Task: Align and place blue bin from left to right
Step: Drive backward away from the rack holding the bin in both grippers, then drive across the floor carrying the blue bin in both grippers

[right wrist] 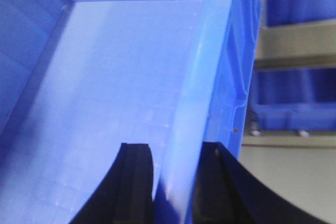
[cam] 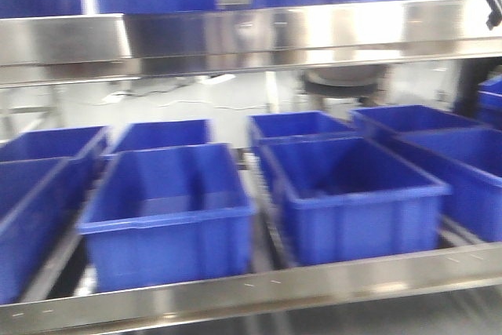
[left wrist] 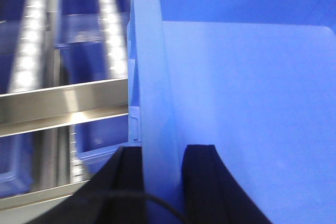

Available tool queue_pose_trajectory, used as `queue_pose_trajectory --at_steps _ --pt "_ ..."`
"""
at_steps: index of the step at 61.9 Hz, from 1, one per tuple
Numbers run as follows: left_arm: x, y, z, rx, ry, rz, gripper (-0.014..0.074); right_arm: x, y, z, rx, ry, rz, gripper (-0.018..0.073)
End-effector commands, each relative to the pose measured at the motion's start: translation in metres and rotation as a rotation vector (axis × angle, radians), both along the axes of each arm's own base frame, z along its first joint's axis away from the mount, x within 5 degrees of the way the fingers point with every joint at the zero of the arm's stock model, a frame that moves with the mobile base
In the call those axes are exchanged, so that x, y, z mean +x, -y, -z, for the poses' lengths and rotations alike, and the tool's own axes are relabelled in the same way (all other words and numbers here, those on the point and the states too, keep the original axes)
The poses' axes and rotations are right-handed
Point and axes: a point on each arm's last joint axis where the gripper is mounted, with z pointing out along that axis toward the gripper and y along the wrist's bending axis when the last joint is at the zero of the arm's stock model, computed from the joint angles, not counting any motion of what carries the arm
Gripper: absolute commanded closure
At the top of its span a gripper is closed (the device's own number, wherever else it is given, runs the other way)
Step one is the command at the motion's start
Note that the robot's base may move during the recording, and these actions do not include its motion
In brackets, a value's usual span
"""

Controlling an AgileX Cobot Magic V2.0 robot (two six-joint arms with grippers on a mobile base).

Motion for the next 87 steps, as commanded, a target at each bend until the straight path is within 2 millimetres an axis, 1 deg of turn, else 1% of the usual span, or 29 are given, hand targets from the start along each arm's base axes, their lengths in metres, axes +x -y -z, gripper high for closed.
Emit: queue_pose_trajectory --at_steps 1,87 --pt "-0.0038 0.0096 -0.0231 -0.109 0.168 0.053 0.0571 -0.0107 -0.0098 -0.0203 0.115 0.100 -0.072 0.0619" --pt "-0.0038 0.0096 -0.0231 -0.109 0.168 0.053 0.0571 -0.0107 -0.0098 -0.0203 0.115 0.100 -0.072 0.0619"
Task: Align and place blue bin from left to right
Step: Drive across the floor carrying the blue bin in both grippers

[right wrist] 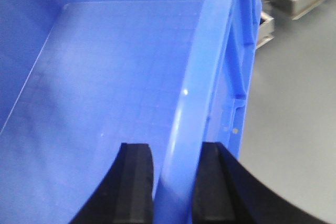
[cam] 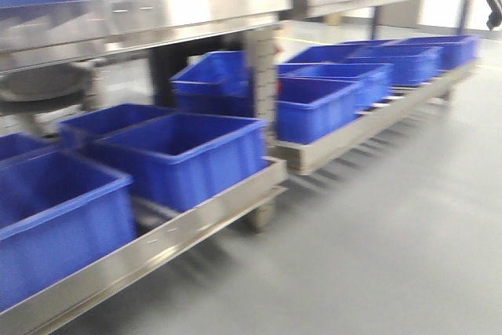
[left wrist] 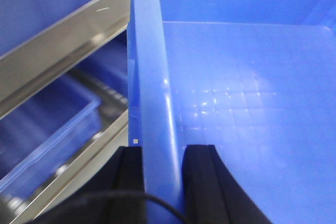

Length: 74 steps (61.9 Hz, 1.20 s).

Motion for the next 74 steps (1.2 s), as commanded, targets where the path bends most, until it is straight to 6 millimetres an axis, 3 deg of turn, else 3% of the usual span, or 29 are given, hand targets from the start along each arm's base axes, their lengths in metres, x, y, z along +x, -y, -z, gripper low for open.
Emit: queue_pose_trajectory --at_steps 1,74 --pt "-0.0038 0.0095 -0.0231 -0.106 0.168 0.053 0.0571 -0.0107 -0.0098 -0.0203 0.115 0.100 -0.072 0.0619" --pt "-0.0038 0.0095 -0.0231 -0.106 0.168 0.053 0.0571 -0.0107 -0.0098 -0.0203 0.115 0.100 -0.072 0.0619"
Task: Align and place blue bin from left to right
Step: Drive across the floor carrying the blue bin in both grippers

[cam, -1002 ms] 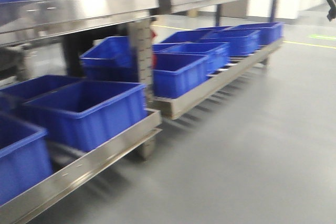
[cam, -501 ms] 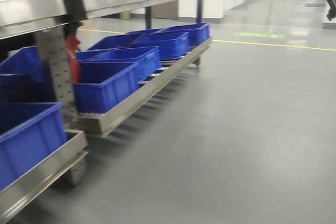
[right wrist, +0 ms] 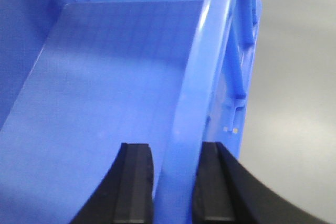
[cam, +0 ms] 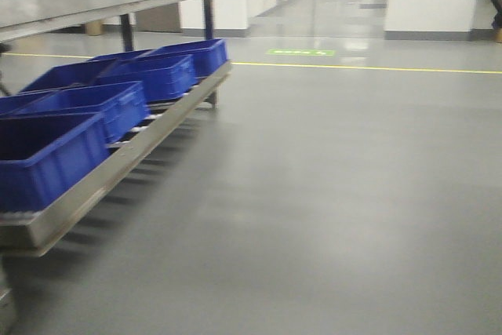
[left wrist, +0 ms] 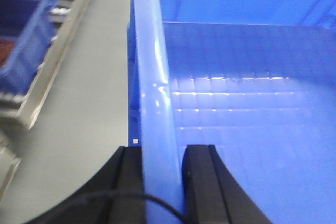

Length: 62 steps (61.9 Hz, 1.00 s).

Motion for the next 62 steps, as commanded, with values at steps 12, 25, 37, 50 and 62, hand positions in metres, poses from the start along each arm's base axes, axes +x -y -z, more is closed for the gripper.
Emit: queue_pose_trajectory --at_steps 12,25,37,50,62 --pt "-0.0038 0.0095 -0.0231 -0.106 0.168 0.053 0.0571 -0.0107 -0.0098 -0.0203 0.115 0.100 -0.072 0.0619" --pt "-0.0038 0.0095 -0.0231 -0.106 0.168 0.053 0.0571 -0.0107 -0.0098 -0.0203 0.115 0.100 -0.072 0.0619" --pt "-0.0038 0.0095 -0.0231 -0.106 0.168 0.053 0.0571 -0.0107 -0.0098 -0.0203 0.115 0.100 -0.072 0.0619" --pt "-0.0038 0.0095 -0.0231 -0.106 0.168 0.053 0.0571 -0.0107 -0.0098 -0.0203 0.115 0.100 -0.072 0.0619" --pt "-0.0037 0.0093 -0.0231 -0.104 0.169 0.052 0.0571 -0.0107 -0.0098 -0.0203 0.115 0.100 -0.072 0.0619"
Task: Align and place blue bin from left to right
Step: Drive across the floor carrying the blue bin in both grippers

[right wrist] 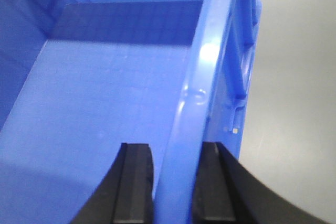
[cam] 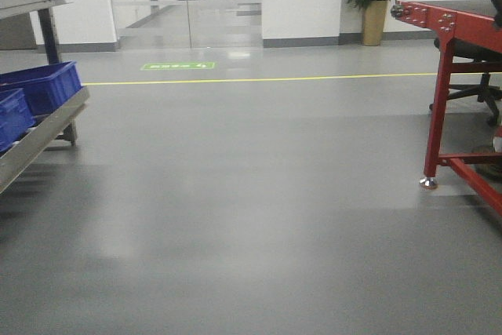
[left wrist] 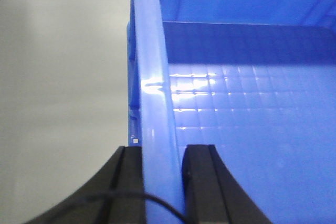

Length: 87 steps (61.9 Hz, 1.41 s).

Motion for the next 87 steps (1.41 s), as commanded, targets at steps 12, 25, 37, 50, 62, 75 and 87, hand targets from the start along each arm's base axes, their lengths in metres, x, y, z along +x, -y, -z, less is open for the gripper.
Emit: queue_pose_trajectory --at_steps 12,25,37,50,62,75,87 --pt "-0.0037 0.0093 -0.0231 -0.104 0.169 0.052 0.0571 -0.0107 -0.0098 -0.0203 0.115 0.100 -0.072 0.0619" --pt "-0.0037 0.0093 -0.0231 -0.104 0.169 0.052 0.0571 -0.0107 -0.0098 -0.0203 0.115 0.100 -0.072 0.0619" --pt "-0.0037 0.0093 -0.0231 -0.104 0.169 0.052 0.0571 -0.0107 -0.0098 -0.0203 0.115 0.100 -0.072 0.0619" --pt "-0.0037 0.0093 -0.0231 -0.104 0.169 0.052 0.0571 -0.0107 -0.0098 -0.0203 0.115 0.100 -0.072 0.0619" --pt "-0.0037 0.0093 -0.0231 -0.104 0.169 0.052 0.0571 -0.0107 -0.0098 -0.0203 0.115 0.100 -0.072 0.0619" --pt "-0.0037 0.0093 -0.0233 -0.104 0.171 0.053 0.0571 -0.0107 -0.0098 -0.0203 0.115 0.100 -0.072 0.0619" --pt "-0.0037 0.0093 -0.0233 -0.104 0.171 0.053 0.0571 -0.0107 -0.0098 -0.0203 0.115 0.100 -0.072 0.0619"
